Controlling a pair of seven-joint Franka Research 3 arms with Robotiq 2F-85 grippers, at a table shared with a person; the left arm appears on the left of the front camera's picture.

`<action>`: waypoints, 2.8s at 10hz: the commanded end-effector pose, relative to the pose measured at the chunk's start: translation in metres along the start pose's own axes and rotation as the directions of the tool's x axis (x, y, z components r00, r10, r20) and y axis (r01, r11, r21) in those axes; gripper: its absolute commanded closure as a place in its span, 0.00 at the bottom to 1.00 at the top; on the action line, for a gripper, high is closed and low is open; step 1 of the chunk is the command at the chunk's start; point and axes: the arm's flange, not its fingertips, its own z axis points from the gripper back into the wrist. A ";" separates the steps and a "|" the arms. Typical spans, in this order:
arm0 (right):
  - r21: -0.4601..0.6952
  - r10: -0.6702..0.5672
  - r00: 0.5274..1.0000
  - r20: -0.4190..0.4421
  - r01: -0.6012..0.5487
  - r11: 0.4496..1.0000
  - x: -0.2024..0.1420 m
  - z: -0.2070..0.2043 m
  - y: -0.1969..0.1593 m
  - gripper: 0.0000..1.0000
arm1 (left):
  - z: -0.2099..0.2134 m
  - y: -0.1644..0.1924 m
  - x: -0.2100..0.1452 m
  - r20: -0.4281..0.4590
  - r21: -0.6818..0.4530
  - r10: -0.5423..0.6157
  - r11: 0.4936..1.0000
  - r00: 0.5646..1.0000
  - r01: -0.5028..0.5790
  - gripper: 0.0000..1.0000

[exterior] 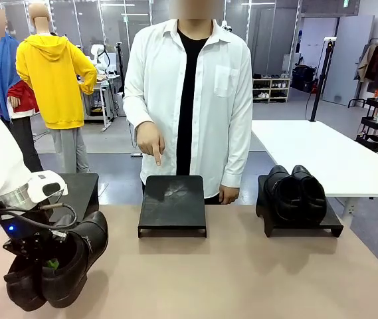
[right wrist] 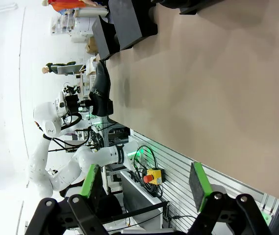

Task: Place the shoes on the stand as instructed by the person.
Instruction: Pick up another pair of Shoes and place it on the Shoes Stand indicated by the person.

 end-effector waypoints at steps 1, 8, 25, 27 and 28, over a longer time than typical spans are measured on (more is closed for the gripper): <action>-0.015 0.007 1.000 -0.004 -0.008 1.000 -0.002 0.001 0.000 0.09 | 0.003 -0.003 0.002 0.027 0.012 0.017 1.000 0.999 -0.017 1.00; -0.015 0.007 1.000 -0.004 -0.008 1.000 -0.002 0.001 0.000 0.09 | 0.047 -0.060 0.052 0.160 0.052 0.000 0.999 0.987 -0.009 0.92; -0.015 0.007 1.000 -0.004 -0.008 1.000 -0.002 0.001 0.000 0.09 | -0.005 -0.252 0.238 0.332 0.221 -0.060 0.975 0.941 -0.016 0.92; -0.015 0.007 1.000 -0.004 -0.008 1.000 -0.002 0.001 0.000 0.09 | -0.011 -0.255 0.244 0.366 0.214 -0.073 0.977 0.928 -0.008 0.92; -0.015 0.007 1.000 -0.004 -0.008 1.000 -0.002 0.001 0.000 0.09 | -0.016 -0.255 0.248 0.362 0.196 -0.065 0.980 0.930 -0.008 0.92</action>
